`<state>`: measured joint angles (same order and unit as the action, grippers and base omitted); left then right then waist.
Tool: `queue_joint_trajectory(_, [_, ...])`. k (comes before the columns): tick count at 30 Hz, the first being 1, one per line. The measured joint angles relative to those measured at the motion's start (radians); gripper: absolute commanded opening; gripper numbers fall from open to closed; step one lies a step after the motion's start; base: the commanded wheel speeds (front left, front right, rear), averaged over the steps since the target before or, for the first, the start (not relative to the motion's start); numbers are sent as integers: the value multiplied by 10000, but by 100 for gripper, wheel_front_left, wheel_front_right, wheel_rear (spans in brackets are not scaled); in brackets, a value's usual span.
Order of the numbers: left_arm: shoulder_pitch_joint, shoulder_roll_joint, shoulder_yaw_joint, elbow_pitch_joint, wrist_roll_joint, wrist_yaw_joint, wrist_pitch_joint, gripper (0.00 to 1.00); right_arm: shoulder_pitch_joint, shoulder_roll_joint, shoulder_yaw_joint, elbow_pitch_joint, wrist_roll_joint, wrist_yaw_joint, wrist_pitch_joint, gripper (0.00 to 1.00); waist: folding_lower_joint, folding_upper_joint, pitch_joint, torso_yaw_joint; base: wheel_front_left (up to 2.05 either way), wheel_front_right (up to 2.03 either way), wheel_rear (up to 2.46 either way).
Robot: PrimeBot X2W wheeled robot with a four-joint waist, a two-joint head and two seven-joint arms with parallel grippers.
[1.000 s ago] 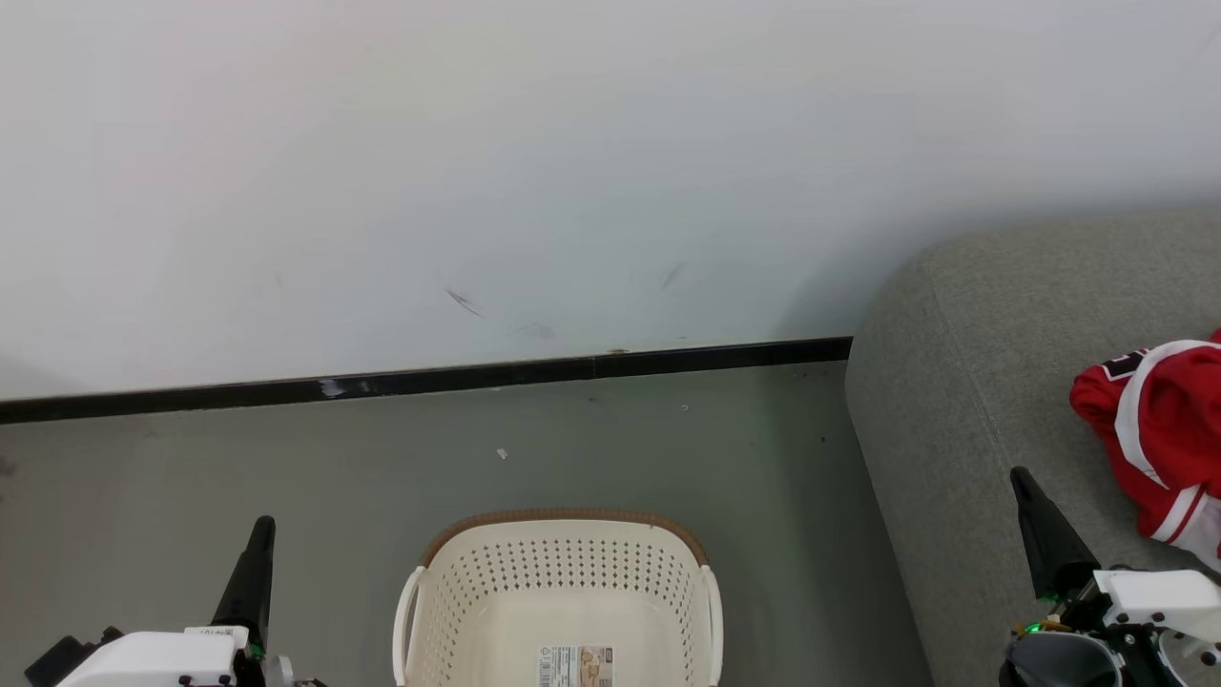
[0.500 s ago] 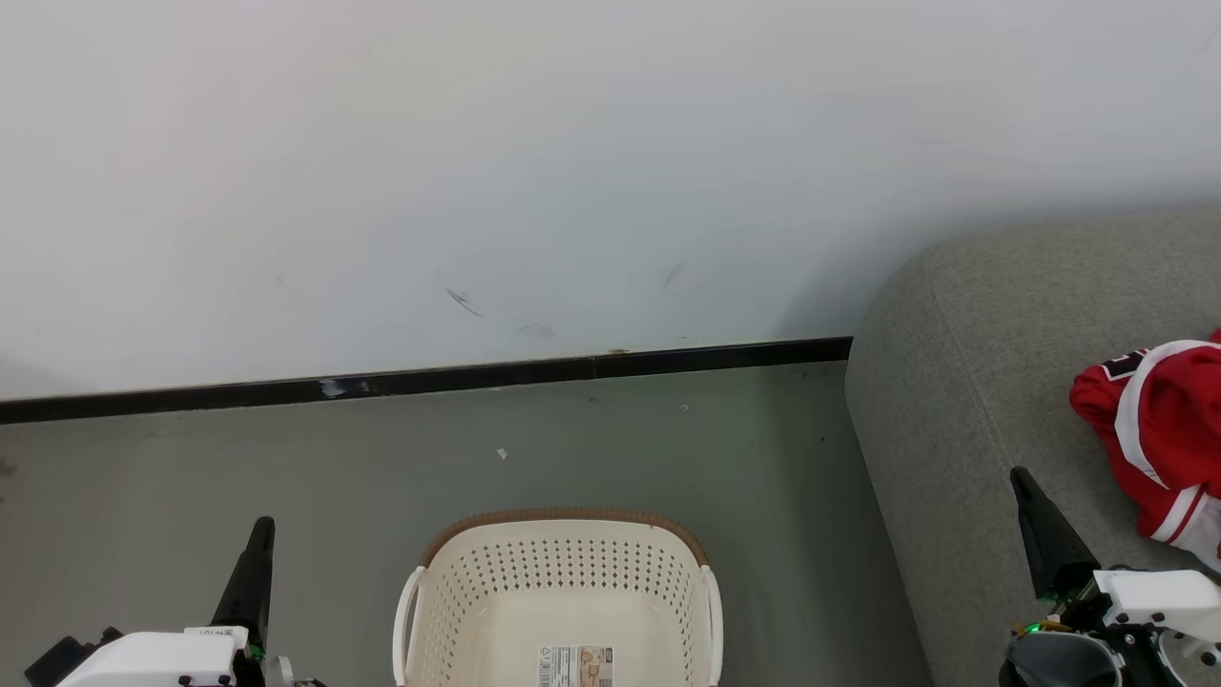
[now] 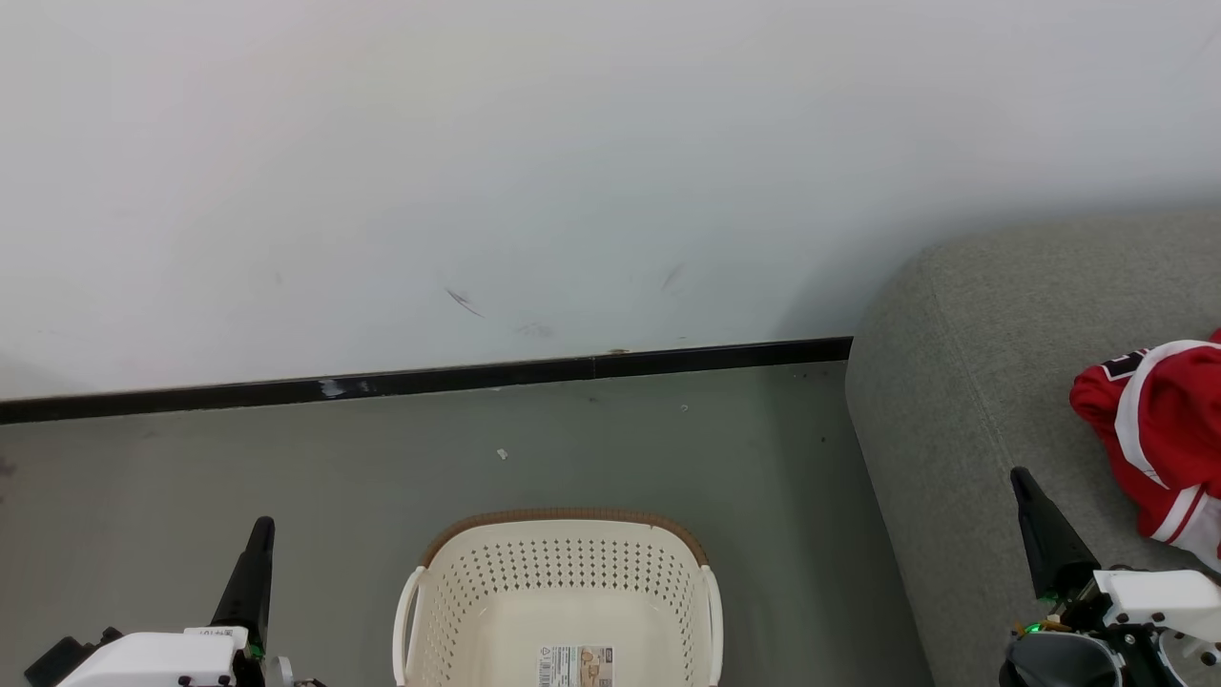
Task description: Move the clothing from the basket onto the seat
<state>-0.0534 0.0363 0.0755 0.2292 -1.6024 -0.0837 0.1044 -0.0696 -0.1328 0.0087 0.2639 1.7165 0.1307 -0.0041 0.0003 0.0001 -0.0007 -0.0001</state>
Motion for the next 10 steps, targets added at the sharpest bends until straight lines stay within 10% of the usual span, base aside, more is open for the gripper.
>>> queue_joint_trajectory(10, [-1,0,0,12,0,-25,0,0,0,-2,0,0,0,0,0,0,-1,0,0,0,0,0,0])
